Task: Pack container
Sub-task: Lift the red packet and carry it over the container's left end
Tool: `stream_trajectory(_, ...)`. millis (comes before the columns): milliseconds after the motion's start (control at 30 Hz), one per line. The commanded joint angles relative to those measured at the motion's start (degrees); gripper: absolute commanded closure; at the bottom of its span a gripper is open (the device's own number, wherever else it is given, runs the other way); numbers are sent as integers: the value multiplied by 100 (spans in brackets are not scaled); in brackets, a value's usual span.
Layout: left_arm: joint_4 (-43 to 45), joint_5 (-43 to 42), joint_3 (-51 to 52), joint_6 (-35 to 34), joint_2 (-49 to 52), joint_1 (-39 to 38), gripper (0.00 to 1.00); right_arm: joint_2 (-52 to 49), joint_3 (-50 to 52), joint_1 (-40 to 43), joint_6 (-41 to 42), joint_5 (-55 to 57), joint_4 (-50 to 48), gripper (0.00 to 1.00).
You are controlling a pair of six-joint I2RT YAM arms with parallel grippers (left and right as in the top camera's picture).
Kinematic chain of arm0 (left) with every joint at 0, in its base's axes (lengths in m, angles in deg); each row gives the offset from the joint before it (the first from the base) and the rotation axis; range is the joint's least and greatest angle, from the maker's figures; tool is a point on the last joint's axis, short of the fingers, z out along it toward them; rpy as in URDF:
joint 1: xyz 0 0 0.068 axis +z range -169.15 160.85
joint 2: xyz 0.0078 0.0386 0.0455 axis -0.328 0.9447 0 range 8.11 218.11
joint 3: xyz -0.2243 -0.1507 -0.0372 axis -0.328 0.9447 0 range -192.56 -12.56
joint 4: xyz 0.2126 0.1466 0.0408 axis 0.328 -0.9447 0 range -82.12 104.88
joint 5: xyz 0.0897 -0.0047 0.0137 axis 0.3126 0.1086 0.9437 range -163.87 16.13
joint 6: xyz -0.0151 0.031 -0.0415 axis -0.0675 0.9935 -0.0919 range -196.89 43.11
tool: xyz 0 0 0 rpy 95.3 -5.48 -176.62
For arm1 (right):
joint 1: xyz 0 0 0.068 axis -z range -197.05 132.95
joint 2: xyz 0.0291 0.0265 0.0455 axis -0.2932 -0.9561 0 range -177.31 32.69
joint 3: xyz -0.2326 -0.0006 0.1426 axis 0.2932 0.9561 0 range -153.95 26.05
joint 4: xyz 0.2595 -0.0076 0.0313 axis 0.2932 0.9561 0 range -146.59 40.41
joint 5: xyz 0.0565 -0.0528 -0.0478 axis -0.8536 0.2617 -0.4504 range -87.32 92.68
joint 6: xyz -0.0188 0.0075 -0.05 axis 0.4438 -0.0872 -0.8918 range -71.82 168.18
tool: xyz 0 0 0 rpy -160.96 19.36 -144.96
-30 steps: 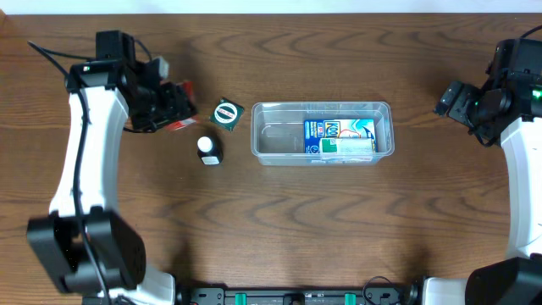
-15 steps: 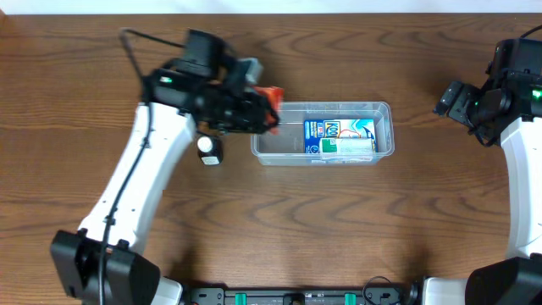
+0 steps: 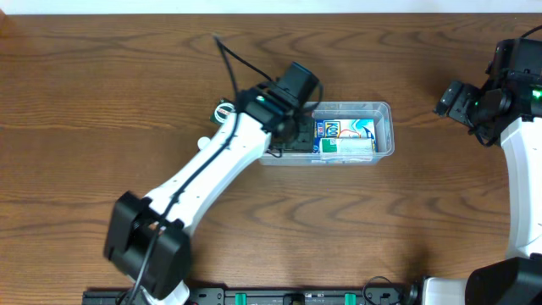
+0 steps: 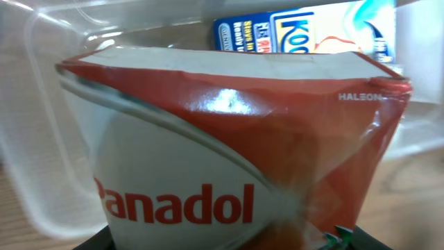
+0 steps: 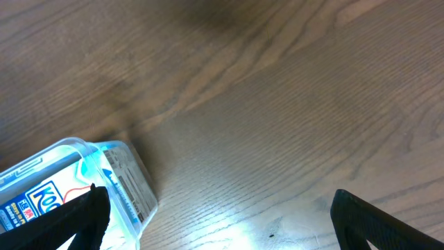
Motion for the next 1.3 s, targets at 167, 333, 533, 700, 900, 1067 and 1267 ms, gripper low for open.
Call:
stream_trajectory(167,190,389,-48,-387,649,-13,41,26,-68,42,76,33,9,1)
stream_trajectory(333,372,527,-48,-389,841,-13,41,26,-68,42,76,33,9,1)
stream_trajectory(533,387,710,-48,-389,962,-11,40,26,-68,42,76,33,7,1)
stream_trajectory(700,389,713,-48,-391,1062,-7,41,26,-68,42,76,33,9,1)
stream_trajectory(900,391,785,-42,-391,1176,-7,40,26,-68,42,76,33,7,1)
stream_trajectory(1067,398,837,-42,-389,1213,15,40,26,-68,42,76,33,9,1)
stream_trajectory(1267,455,837,-24,-389,1318,31,40,26,-68,42,76,33,9,1)
